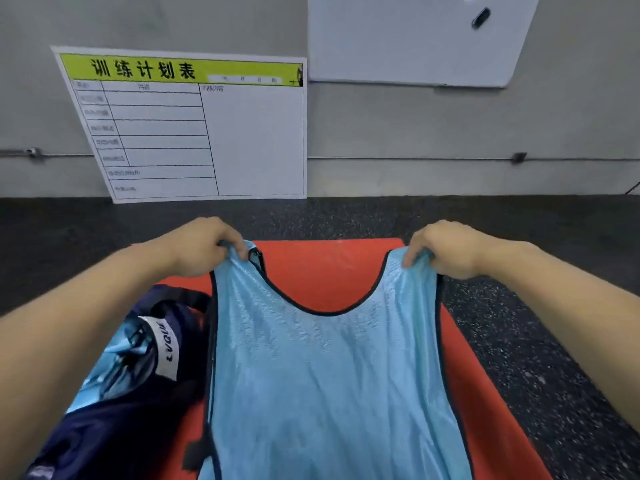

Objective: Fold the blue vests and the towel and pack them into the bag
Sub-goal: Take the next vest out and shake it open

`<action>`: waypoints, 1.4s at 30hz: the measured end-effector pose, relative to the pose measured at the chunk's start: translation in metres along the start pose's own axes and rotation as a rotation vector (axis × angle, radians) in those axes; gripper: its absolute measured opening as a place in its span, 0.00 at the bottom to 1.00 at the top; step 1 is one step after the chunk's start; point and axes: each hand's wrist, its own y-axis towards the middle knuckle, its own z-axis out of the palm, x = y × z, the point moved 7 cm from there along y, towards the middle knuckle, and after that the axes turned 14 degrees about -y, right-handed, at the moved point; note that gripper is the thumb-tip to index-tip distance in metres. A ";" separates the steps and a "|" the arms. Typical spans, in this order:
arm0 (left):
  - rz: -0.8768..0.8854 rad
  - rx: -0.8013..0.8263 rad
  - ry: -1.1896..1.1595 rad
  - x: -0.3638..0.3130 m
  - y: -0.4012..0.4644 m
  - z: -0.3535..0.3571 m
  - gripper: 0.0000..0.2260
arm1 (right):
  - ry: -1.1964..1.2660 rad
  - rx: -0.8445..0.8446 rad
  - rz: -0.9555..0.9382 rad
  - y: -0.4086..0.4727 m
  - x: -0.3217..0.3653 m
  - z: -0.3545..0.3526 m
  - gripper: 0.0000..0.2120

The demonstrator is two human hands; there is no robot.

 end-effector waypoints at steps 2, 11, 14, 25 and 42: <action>-0.041 0.023 -0.017 0.023 0.028 0.027 0.26 | 0.012 0.080 -0.012 0.036 0.004 0.038 0.30; -0.177 -0.031 0.183 0.080 0.145 0.072 0.27 | -0.130 0.111 0.103 0.155 0.001 0.117 0.24; -0.190 -0.014 0.278 0.082 0.152 0.088 0.28 | -0.108 0.106 0.162 0.153 -0.002 0.128 0.29; -0.013 -0.009 -0.080 0.037 -0.035 0.193 0.24 | 0.345 0.057 0.152 -0.022 0.047 0.198 0.27; -0.210 -0.192 -0.136 0.027 -0.209 0.234 0.23 | 0.667 -0.059 0.551 -0.204 0.089 0.222 0.27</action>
